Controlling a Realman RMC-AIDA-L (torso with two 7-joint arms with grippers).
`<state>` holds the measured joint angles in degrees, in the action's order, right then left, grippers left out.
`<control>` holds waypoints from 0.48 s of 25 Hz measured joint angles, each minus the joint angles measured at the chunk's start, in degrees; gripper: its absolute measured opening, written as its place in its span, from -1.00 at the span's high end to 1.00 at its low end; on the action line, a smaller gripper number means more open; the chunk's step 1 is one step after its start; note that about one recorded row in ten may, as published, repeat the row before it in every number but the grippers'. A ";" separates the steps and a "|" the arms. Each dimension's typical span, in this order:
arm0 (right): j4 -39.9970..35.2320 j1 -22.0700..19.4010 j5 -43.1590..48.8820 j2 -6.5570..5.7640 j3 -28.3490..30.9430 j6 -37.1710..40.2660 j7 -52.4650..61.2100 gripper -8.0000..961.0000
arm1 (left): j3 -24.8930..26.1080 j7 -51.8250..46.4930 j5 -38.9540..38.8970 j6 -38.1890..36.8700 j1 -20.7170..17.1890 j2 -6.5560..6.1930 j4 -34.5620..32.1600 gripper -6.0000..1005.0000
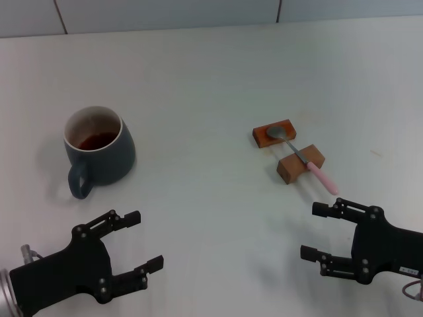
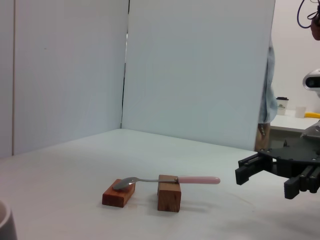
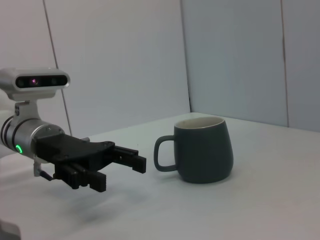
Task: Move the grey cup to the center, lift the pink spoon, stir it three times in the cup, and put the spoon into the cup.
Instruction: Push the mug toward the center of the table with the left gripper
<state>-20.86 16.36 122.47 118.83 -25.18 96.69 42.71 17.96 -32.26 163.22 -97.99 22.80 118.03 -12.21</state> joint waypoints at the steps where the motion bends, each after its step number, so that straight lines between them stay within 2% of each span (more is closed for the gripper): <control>1: 0.00 0.00 0.00 0.00 0.00 0.00 0.00 -0.61 | -0.02 -0.01 -0.01 -0.01 -0.01 0.00 0.00 -0.65; 12: 0.12 0.07 0.21 0.08 -0.04 -0.02 0.00 -0.61 | -0.15 0.01 -0.01 -0.07 -0.04 0.00 0.05 -0.57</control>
<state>-20.74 16.43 122.68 118.91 -25.23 96.67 42.71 17.81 -32.26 163.21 -98.06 22.76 118.03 -12.17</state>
